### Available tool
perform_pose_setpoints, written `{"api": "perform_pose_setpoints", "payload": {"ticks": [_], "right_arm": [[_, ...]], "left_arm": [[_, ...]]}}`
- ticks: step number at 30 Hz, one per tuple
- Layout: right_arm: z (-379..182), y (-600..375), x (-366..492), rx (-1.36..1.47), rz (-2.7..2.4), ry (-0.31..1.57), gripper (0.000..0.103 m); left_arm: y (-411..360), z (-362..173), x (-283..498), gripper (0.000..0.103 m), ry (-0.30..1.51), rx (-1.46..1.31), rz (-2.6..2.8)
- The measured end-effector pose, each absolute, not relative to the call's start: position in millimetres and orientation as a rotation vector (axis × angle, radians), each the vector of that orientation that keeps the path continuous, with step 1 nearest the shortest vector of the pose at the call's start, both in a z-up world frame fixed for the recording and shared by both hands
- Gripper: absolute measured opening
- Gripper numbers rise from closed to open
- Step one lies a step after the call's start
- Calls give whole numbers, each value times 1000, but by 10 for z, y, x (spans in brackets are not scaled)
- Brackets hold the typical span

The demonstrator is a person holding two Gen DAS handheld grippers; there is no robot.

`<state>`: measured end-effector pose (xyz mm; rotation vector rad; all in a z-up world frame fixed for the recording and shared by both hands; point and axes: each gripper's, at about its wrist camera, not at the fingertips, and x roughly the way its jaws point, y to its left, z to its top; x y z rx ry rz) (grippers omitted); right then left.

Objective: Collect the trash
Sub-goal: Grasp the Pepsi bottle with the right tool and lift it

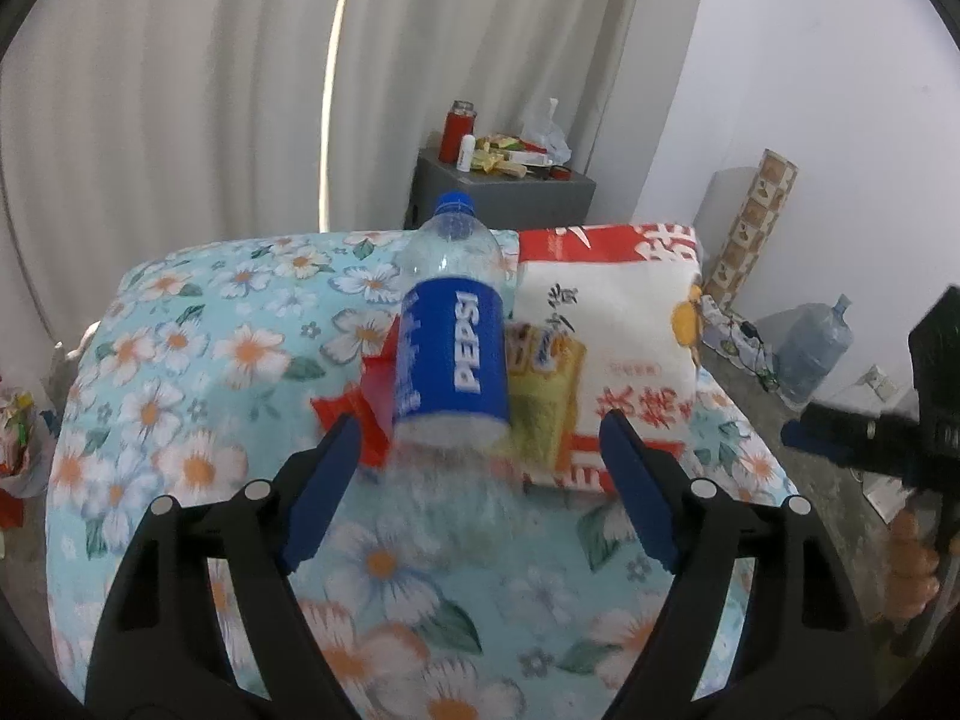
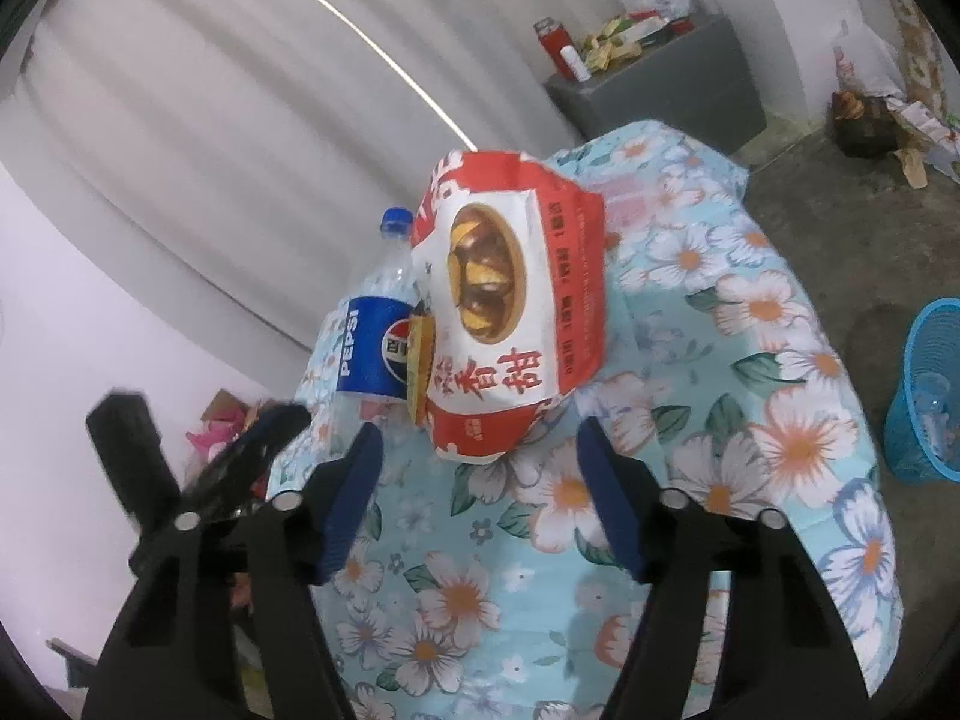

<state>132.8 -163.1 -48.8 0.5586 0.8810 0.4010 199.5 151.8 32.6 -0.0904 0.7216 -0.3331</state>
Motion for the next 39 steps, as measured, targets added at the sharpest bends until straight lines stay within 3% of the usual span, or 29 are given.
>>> {"api": "perform_pose_setpoints", "payload": {"ticks": [8,14,20,35,39], "right_arm": [[-470,-1427,1456,552,476,892,52],[-524,-1388,1479,551,484,915,52],[-501,-1463,1439,572,475,914,52],[-703,-1057,1217,487,605,1070,52],[-891,-880,1236,496,630,1173,60]], "left_arm": [[1658,103,2584,72,893,-210,-355],[1677,-135,2679,55,971,-293,-386],[1715,-156,2566,54,973,-335,-368],[1892,-309,1071,55,1039,-546,-359],[1756,-297,751,54,1037,-546,-404]]}}
